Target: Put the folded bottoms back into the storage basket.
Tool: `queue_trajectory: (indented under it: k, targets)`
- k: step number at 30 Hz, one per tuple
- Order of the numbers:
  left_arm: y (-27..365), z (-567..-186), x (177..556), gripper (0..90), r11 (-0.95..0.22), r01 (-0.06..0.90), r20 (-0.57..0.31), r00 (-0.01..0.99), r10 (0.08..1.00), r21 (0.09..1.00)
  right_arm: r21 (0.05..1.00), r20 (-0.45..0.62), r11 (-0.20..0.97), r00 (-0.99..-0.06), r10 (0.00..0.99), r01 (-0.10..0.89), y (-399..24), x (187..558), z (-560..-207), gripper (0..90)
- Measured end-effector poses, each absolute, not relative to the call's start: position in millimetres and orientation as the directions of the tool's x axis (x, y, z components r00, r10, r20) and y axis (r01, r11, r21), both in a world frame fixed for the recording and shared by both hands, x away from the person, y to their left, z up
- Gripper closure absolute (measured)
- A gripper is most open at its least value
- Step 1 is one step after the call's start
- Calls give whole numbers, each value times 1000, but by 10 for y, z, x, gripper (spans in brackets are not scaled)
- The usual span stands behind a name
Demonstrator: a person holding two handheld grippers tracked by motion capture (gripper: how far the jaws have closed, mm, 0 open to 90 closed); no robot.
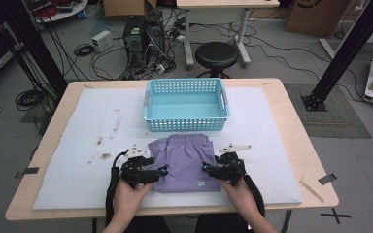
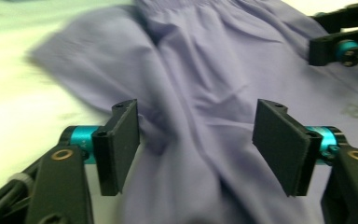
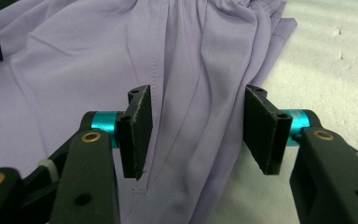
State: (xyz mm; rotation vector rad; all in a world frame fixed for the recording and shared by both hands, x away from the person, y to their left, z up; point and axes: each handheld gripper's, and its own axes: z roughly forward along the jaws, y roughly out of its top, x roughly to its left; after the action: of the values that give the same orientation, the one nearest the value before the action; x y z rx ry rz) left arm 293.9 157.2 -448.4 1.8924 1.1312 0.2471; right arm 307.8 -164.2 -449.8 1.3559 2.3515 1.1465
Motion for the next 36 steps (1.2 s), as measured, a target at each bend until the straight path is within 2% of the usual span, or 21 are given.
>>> queue_trajectory:
  k: [2, 8, 13, 17, 22, 30, 33, 36]
  targets:
    - [1590, -4523, 2948, 294, -180, 630, -283, 561, 778, 756, 704, 196, 281, -559, 805, 652, -1634, 3077, -4497, 459]
    - [1534, -4528, 2949, 305, -165, 632, -291, 553, 781, 758, 704, 194, 281, -556, 808, 653, -1633, 3078, -4497, 489]
    - [1474, -4535, 2986, 449, -159, 645, -335, 573, 748, 747, 705, 194, 278, -554, 810, 653, -1633, 3080, -4498, 536]
    - [1416, -4537, 3001, 490, -166, 643, -331, 578, 746, 748, 700, 202, 271, -547, 812, 660, -1637, 3084, -4496, 580]
    - [1438, -4546, 3036, 578, -145, 663, -370, 570, 733, 734, 697, 213, 257, -535, 817, 670, -1659, 3099, -4498, 651]
    - [1432, -4555, 3070, 696, -157, 669, -381, 582, 719, 726, 693, 218, 252, -529, 820, 676, -1665, 3114, -4499, 738]
    - [1413, -4552, 3071, 750, -176, 663, -362, 589, 722, 727, 690, 231, 255, -540, 809, 677, -1664, 3123, -4504, 802]
    - [1392, -4548, 3067, 801, -194, 653, -340, 598, 726, 732, 687, 243, 254, -545, 803, 680, -1666, 3128, -4504, 827]
